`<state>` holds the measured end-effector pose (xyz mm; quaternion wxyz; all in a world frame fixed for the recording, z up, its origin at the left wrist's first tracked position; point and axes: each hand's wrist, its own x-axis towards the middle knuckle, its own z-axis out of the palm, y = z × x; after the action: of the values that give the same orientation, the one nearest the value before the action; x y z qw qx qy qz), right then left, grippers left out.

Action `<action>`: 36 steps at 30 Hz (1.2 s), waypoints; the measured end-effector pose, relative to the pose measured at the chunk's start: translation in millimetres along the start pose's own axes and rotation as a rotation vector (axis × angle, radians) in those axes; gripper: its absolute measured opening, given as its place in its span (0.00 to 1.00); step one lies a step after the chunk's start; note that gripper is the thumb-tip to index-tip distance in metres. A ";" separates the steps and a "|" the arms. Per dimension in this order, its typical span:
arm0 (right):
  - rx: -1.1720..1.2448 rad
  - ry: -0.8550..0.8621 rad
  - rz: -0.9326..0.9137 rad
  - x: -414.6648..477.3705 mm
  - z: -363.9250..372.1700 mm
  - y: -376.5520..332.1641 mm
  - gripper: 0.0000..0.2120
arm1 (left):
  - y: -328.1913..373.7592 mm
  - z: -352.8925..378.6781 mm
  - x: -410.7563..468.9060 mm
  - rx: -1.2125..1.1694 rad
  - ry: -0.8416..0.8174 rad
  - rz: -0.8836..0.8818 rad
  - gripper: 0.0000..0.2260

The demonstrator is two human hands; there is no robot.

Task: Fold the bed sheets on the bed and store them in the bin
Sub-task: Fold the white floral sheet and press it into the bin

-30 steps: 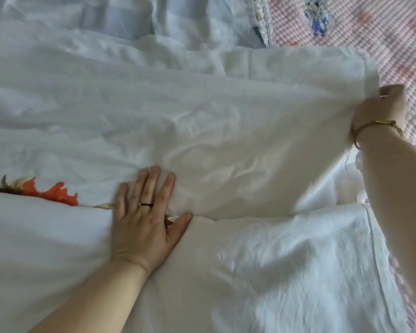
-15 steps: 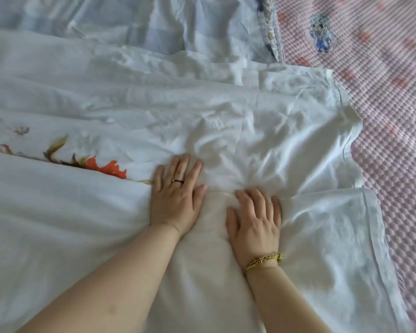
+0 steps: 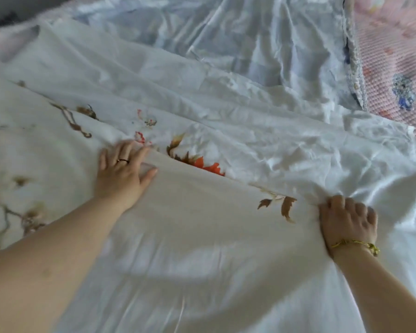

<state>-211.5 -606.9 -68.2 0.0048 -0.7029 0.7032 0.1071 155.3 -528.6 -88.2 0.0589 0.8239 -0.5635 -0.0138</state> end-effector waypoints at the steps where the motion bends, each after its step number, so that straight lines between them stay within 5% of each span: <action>1: -0.044 0.010 -0.029 -3.3 -6.8 -12.2 0.18 | -20.6 -0.9 -10.1 -0.001 -0.007 -0.090 0.28; 5: 0.178 0.082 -0.166 -41.0 -27.8 -92.0 0.27 | -71.3 -6.6 -40.0 0.008 -0.118 -0.284 0.28; 7: 0.173 0.079 -0.400 -66.3 -26.0 -161.2 0.27 | -110.4 -17.7 -52.8 0.038 -0.195 -0.391 0.28; 12: 0.164 -0.082 -0.718 -108.1 -19.8 -309.3 0.40 | -217.8 -30.8 -79.3 0.108 -0.224 -0.532 0.29; 19: 0.046 -0.091 -0.588 -70.3 -24.3 -388.7 0.31 | -264.2 -6.8 -77.8 -0.010 -0.080 -0.461 0.35; 27: 0.047 -0.098 -0.402 -37.6 -26.3 -438.4 0.30 | -323.8 -14.5 -21.3 -0.026 -0.060 -0.008 0.32; 33: 0.204 -0.030 -0.286 -43.6 -24.0 -449.6 0.38 | -437.0 -35.8 69.9 -0.084 -0.048 -0.246 0.41; 36: 0.204 -0.043 -0.211 -38.8 -36.6 -458.5 0.46 | -459.3 -24.8 81.9 -0.079 -0.079 -0.170 0.33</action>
<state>247.9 -569.2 -92.3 0.1022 -0.7662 0.6325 0.0490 613.1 -438.4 -111.6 0.0675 0.8646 -0.4924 -0.0733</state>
